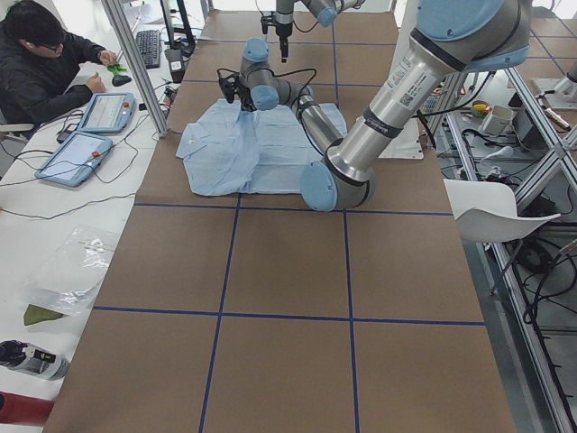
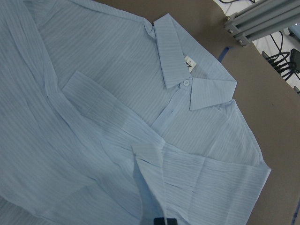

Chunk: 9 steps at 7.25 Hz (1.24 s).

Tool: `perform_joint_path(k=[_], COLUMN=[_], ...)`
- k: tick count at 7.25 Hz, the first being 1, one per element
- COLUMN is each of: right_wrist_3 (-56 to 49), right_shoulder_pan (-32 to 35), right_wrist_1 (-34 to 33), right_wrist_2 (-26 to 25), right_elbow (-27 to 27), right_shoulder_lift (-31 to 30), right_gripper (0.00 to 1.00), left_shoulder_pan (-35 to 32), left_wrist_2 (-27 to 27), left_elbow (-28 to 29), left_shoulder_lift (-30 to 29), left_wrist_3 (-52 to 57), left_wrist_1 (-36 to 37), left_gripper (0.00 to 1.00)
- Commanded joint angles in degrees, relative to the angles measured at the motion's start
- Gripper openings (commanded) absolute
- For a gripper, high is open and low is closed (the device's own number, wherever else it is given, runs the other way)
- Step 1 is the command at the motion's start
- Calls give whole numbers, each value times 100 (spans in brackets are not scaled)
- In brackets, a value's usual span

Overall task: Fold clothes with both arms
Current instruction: 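Fold the held sleeve across the shirt front with the left gripper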

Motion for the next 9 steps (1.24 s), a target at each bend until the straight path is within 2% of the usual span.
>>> perform_joint_path(k=[1,3,6,9], right_wrist_3=[-2,-2,-2,33], right_shoulder_pan=[-8,-8,-17,-26], right_wrist_1=[0,9,18,44], right_wrist_2=[-12,-21,-21,-21], right_elbow=[-25,-69,-87,-148], right_shoulder_lift=[-5,4,4,30], right_gripper=[100,100,100,100], left_shoulder_pan=[251,348,524,883], left_wrist_2=[7,42,68,437], left_elbow=[76,242,1356,2000], left_shoulder_lift=[-241,-295,-698,-963], left_wrist_3=[-238,-239,-397,-633], left_wrist_1=[-22,-56,-933,-1496], left_gripper=[0,0,0,0])
